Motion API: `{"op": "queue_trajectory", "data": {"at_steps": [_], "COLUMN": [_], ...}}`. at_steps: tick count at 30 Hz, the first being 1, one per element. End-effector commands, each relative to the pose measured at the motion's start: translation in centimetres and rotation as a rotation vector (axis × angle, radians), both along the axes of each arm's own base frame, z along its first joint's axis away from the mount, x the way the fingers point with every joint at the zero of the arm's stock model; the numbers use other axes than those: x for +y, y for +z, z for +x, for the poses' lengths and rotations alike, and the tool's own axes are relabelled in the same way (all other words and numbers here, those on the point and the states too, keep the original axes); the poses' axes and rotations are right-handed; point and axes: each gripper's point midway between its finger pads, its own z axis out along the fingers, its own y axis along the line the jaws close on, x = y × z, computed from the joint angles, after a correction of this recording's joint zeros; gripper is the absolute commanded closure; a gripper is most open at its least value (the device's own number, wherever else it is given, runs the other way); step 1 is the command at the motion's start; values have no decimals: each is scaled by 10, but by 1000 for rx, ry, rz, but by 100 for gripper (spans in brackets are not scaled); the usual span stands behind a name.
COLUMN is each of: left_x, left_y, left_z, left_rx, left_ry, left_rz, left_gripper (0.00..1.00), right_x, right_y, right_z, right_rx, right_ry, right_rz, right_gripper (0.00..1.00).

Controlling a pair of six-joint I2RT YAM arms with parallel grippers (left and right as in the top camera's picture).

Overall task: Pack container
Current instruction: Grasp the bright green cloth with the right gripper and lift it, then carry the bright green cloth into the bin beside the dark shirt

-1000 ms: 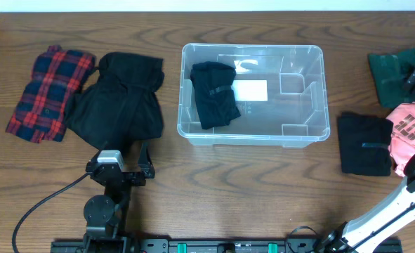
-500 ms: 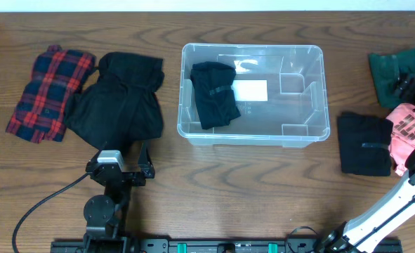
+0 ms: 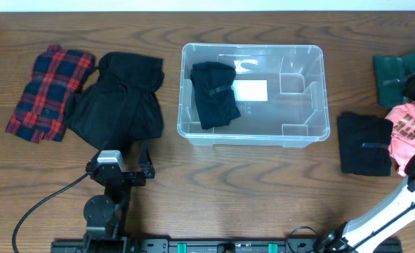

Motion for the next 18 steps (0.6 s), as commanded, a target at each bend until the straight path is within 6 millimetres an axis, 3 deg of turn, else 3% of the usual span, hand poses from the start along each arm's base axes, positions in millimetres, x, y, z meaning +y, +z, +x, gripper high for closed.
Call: {"op": "queue_trajectory", "data": {"at_steps": [1,5,10,14,18], "left_x": [1,1,2,1,1], "left_y": [-15,-15,-15,-15,-15], "left_z": [-1,-1,-1,-1,-1], "left_rx": [46,46,46,46,46], "left_ry": [10,10,11,10,10], "left_rz": [3,3,3,3,3], "left_gripper": [2,2,2,2,2], "right_x": [-2,10,52,108,176], "right_y": [84,142,198,235,252], "right_z": [4,4,6,5,2], "right_rx": [-131,-225,-370,-466,-450], "right_ry": [8,32,117,234,372], "right_rz": [-103,-158,-41,191,341], "right_gripper": [90,89,99,99,99]}}
